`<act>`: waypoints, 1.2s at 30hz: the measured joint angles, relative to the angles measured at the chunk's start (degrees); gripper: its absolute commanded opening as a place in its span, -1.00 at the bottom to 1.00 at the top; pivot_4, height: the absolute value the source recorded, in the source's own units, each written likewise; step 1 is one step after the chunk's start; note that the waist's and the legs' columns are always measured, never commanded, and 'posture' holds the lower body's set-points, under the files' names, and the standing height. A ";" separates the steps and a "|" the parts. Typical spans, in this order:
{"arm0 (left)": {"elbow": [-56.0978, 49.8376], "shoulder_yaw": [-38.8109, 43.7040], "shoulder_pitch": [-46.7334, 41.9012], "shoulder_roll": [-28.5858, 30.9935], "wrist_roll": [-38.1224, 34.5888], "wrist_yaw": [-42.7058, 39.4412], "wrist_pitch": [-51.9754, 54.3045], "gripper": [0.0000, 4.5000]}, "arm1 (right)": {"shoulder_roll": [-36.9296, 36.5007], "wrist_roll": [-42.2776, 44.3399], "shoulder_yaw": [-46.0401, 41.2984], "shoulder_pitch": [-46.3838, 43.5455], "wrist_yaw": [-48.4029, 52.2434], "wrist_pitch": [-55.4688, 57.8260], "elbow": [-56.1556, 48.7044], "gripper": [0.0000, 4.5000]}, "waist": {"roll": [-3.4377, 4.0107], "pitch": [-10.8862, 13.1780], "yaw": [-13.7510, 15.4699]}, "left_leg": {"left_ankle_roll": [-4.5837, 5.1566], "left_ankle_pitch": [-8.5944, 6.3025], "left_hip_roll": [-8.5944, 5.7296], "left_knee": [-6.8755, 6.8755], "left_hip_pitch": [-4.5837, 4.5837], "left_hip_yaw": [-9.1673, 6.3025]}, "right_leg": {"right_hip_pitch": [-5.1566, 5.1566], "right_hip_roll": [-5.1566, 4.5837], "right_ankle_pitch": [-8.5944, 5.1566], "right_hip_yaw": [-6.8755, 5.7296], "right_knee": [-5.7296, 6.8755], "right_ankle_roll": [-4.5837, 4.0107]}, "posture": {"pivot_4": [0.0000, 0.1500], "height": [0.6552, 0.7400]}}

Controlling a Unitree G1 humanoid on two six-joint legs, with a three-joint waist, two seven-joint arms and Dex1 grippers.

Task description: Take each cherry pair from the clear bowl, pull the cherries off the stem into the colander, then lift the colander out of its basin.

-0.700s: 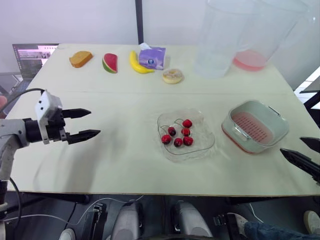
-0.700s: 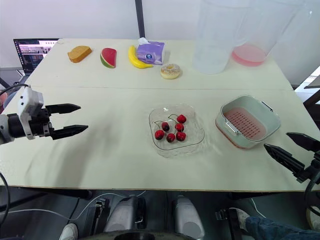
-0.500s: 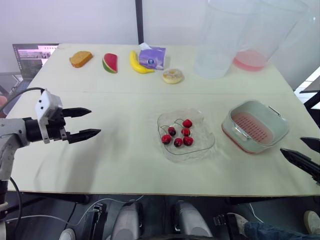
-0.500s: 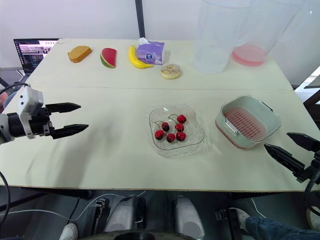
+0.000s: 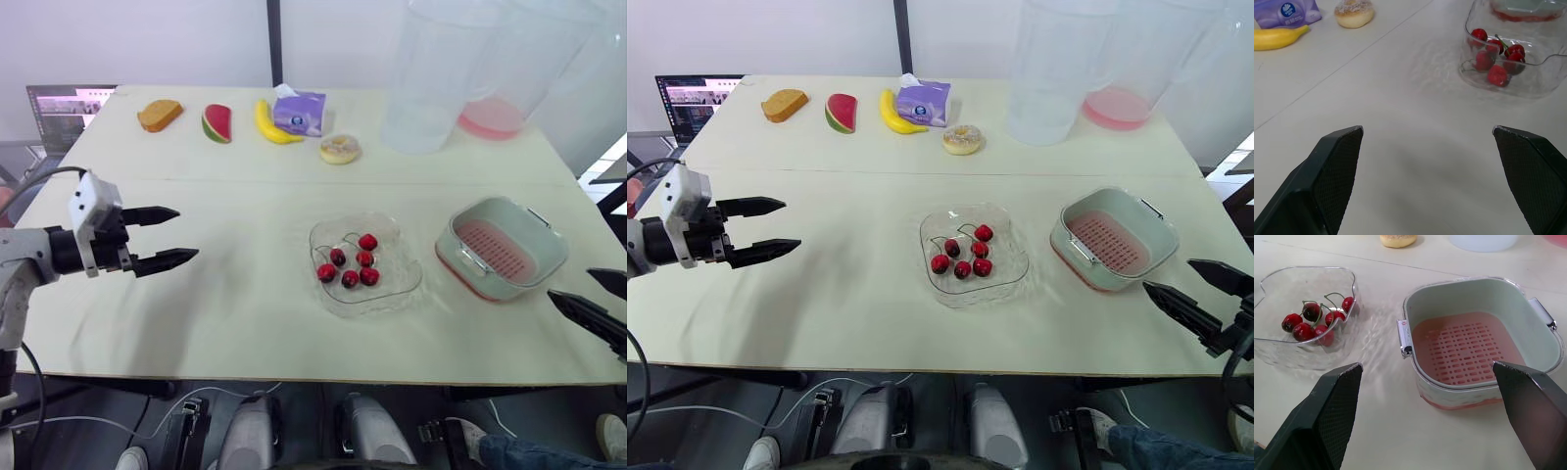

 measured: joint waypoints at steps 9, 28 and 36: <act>0.36 -0.75 -2.19 -0.86 0.00 0.96 0.01 0.98 | -0.02 1.03 -0.02 -0.32 -1.04 1.22 -1.75 1.00 | 0.00 0.00 0.04 | 0.00 0.00 0.00 0.00 0.00 0.00 | 0.01 0.00 0.00 0.00 0.00 0.00 | 1.00 1.00; -8.05 -17.51 -14.73 -4.60 -0.99 -5.15 6.29 0.98 | -17.93 17.57 26.55 -31.26 -19.45 11.51 -7.85 1.00 | -0.04 0.03 -0.06 | 0.01 0.01 0.00 0.02 -0.10 -0.03 | -0.09 0.13 0.01 0.05 -0.01 0.01 | 1.00 1.00; -7.90 -23.65 -19.07 -7.09 1.82 -6.72 6.07 0.98 | -15.70 3.12 66.88 -65.51 -15.33 20.91 0.69 1.00 | 0.05 0.05 -0.20 | 0.03 0.01 0.03 0.08 -0.74 0.05 | -0.89 0.19 0.01 0.14 0.14 -0.01 | 1.00 1.00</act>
